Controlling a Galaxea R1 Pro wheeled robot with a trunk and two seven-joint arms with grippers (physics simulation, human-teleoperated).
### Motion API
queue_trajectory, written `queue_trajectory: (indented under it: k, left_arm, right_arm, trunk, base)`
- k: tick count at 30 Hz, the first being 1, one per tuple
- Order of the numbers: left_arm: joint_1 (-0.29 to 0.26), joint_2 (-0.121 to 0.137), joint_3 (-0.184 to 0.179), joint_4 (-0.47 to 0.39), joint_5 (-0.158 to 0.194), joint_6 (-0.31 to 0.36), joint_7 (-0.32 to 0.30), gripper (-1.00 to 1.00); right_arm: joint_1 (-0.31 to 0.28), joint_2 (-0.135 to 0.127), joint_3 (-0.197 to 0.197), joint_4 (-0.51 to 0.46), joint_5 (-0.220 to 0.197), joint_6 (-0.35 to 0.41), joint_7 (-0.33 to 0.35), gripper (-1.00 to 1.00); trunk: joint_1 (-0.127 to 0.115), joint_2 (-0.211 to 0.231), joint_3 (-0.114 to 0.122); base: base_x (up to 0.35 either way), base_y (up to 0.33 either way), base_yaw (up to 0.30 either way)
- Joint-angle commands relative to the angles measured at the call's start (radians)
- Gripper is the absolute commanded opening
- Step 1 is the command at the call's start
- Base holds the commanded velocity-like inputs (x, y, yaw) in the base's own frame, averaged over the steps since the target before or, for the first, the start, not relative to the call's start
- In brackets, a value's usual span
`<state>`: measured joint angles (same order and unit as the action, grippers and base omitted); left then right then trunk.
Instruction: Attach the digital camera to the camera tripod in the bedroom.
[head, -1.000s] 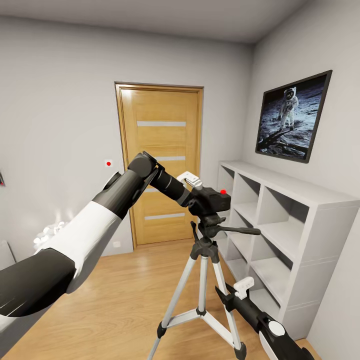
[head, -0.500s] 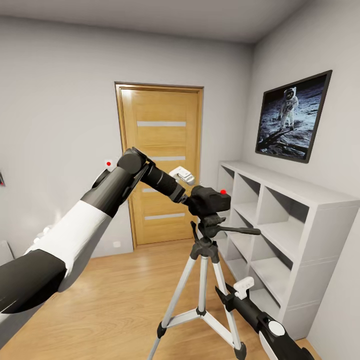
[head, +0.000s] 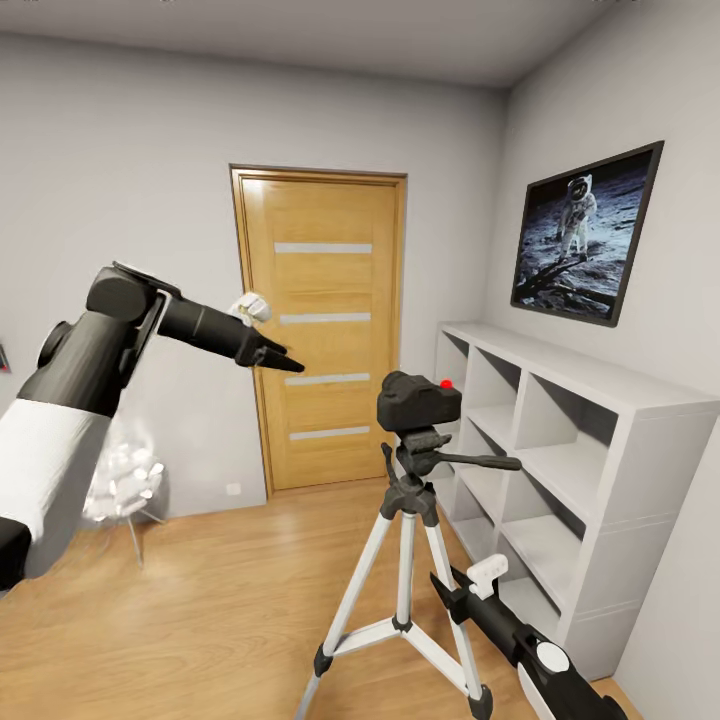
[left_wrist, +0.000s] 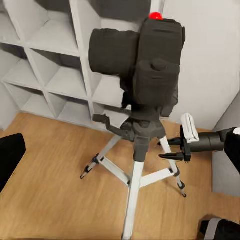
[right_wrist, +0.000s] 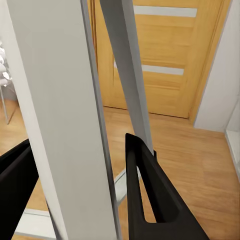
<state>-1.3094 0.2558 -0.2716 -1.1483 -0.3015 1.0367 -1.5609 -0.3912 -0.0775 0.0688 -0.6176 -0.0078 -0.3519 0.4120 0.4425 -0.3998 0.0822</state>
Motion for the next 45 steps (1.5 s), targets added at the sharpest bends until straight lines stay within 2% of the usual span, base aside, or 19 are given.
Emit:
queue_trajectory:
  k: [1, 2, 3, 7, 8, 9, 12, 16, 19, 23, 31, 34, 35, 40, 45]
  left_arm:
    - [-0.001, 0.024, 0.015, 0.0, -0.01, 0.01, -0.01, 1.0]
    - [-0.001, 0.06, 0.035, 0.001, -0.01, 0.01, -0.01, 1.0]
    - [-0.001, 0.071, 0.041, 0.003, -0.01, 0.01, -0.01, 1.0]
    - [-0.001, 0.087, 0.049, 0.044, -0.01, 0.01, -0.01, 1.0]
    - [-0.001, 0.091, 0.053, 0.117, -0.011, 0.01, -0.01, 1.0]
    - [-0.001, 0.092, 0.062, 0.156, -0.011, 0.01, -0.01, 1.0]
    - [-0.001, 0.092, 0.087, 0.195, -0.011, 0.01, -0.002, 1.0]
    - [-0.001, 0.093, 0.127, 0.246, -0.011, 0.01, 0.067, 1.0]
    - [-0.001, 0.092, 0.163, 0.298, -0.011, 0.01, 0.16, 1.0]
    - [-0.001, 0.089, 0.186, 0.346, -0.011, 0.01, 0.231, 1.0]
    - [-0.001, 0.084, 0.196, 0.404, -0.011, 0.01, 0.268, 1.0]
    - [-0.001, 0.084, 0.197, 0.43, -0.011, 0.01, 0.273, 1.0]
    - [-0.001, 0.083, 0.198, 0.454, -0.011, 0.01, 0.28, 1.0]
    - [-0.001, 0.074, 0.198, 0.516, -0.011, 0.01, 0.333, 1.0]
    - [-0.001, 0.051, 0.198, 0.591, -0.011, 0.01, 0.409, 1.0]
  right_arm:
    - [0.0, -0.001, 0.005, 0.004, 0.032, 0.002, -0.042, -1.0]
    - [0.001, -0.001, 0.005, 0.004, 0.032, 0.002, -0.042, -1.0]
    - [0.001, -0.001, 0.005, 0.004, 0.032, 0.002, -0.042, -1.0]
    - [0.0, -0.001, 0.004, 0.004, 0.032, 0.002, -0.042, -1.0]
    - [0.0, -0.001, 0.005, 0.004, 0.032, 0.002, -0.042, 1.0]
    - [0.001, -0.001, 0.005, 0.005, 0.032, 0.002, -0.042, 1.0]
    - [0.0, -0.001, 0.005, 0.004, 0.032, 0.002, -0.042, 1.0]
    - [0.0, -0.001, 0.005, 0.005, 0.032, 0.002, -0.042, 1.0]
    - [0.0, -0.001, 0.005, 0.005, 0.032, 0.002, -0.042, 1.0]
    - [0.001, -0.001, 0.005, 0.005, 0.032, 0.002, -0.042, 1.0]
    - [0.001, -0.001, 0.009, 0.005, 0.031, -0.004, -0.041, 1.0]
    - [0.002, -0.002, 0.009, 0.004, 0.031, -0.023, -0.038, 1.0]
    - [0.002, -0.003, 0.009, 0.005, 0.031, -0.051, -0.035, 1.0]
    - [0.01, -0.01, 0.008, 0.005, 0.031, -0.088, -0.025, 1.0]
    - [0.022, -0.023, 0.008, 0.009, 0.03, -0.113, 0.037, 1.0]
  trunk:
    - [0.007, 0.0, -0.001]
    - [0.007, 0.0, -0.001]
    - [0.007, 0.0, -0.001]
    - [0.007, 0.0, -0.001]
    - [0.007, 0.0, -0.001]
    - [0.007, 0.0, -0.001]
    - [0.007, 0.0, -0.001]
    - [0.007, 0.0, -0.001]
    - [0.007, 0.0, -0.001]
    - [0.007, 0.0, -0.001]
    - [0.007, 0.0, -0.001]
    - [0.007, 0.0, -0.001]
    - [0.007, 0.0, -0.001]
    - [0.007, 0.0, -0.001]
    - [0.007, 0.0, -0.001]
  base:
    - [0.0, 0.0, 0.0]
    - [0.0, 0.0, 0.0]
    - [0.0, 0.0, 0.0]
    - [0.0, 0.0, 0.0]
    - [0.0, 0.0, 0.0]
    - [0.0, 0.0, 0.0]
    - [0.0, 0.0, 0.0]
    - [0.0, 0.0, 0.0]
    - [0.0, 0.0, 0.0]
    - [0.0, 0.0, 0.0]
    - [0.0, 0.0, 0.0]
    - [0.0, 0.0, 0.0]
    - [0.0, 0.0, 0.0]
    - [0.0, 0.0, 0.0]
    - [0.0, 0.0, 0.0]
